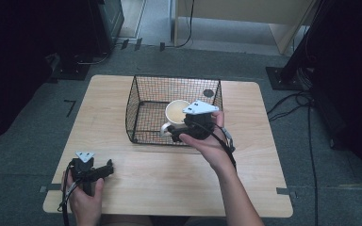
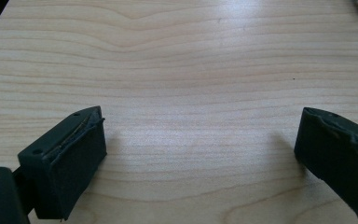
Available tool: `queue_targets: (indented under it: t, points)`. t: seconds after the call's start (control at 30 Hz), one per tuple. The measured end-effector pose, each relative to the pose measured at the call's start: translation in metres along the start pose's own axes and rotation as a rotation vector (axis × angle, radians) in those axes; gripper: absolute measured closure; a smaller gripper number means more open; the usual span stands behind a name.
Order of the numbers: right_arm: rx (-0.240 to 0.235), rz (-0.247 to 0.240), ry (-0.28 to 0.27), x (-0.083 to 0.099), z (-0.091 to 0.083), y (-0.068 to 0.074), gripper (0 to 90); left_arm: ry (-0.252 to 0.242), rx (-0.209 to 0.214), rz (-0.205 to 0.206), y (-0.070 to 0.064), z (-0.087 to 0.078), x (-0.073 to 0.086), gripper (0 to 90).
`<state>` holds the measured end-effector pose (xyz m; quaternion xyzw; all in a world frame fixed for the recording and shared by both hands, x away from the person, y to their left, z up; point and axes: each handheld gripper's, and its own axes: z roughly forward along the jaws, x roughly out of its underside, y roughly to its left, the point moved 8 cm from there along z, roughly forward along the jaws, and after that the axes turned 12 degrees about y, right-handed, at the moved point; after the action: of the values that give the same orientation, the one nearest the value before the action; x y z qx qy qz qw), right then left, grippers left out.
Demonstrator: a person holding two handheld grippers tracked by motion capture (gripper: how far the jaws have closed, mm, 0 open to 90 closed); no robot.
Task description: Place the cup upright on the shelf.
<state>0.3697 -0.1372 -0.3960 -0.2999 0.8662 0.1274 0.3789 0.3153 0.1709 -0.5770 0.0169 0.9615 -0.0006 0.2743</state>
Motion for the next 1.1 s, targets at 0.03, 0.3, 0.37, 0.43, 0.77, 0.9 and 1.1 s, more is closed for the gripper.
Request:
queue_targets:
  t: [0.03,0.3,0.37,0.43,0.77,0.9,1.1]
  points:
    - [-0.002,0.000,-0.003,-0.002,0.001,-0.002,7.8,0.000,0.000,0.000,0.000,0.000,0.000,2.2]
    - [-0.015,-0.014,0.005,-0.013,0.013,-0.019,7.9,-0.002,0.000,0.000,0.000,0.000,0.000,2.2]
    - [-0.020,-0.012,0.000,-0.016,0.016,-0.022,7.9,-0.001,0.000,0.000,0.000,0.000,0.000,2.2]
    - [-0.027,-0.004,-0.005,-0.018,0.019,-0.025,7.9,-0.002,0.000,0.000,0.000,0.000,0.000,2.2]
    - [-0.015,0.009,-0.013,-0.026,0.038,-0.043,7.9,-0.002,0.000,-0.001,0.000,0.000,0.000,2.2]
    - [-0.016,0.004,-0.012,-0.028,0.048,-0.049,7.9,0.000,0.000,0.001,0.000,0.000,0.000,2.2]
    - [-0.006,0.022,-0.010,-0.031,0.064,-0.057,7.9,0.001,0.000,0.001,0.000,0.000,0.000,2.2]
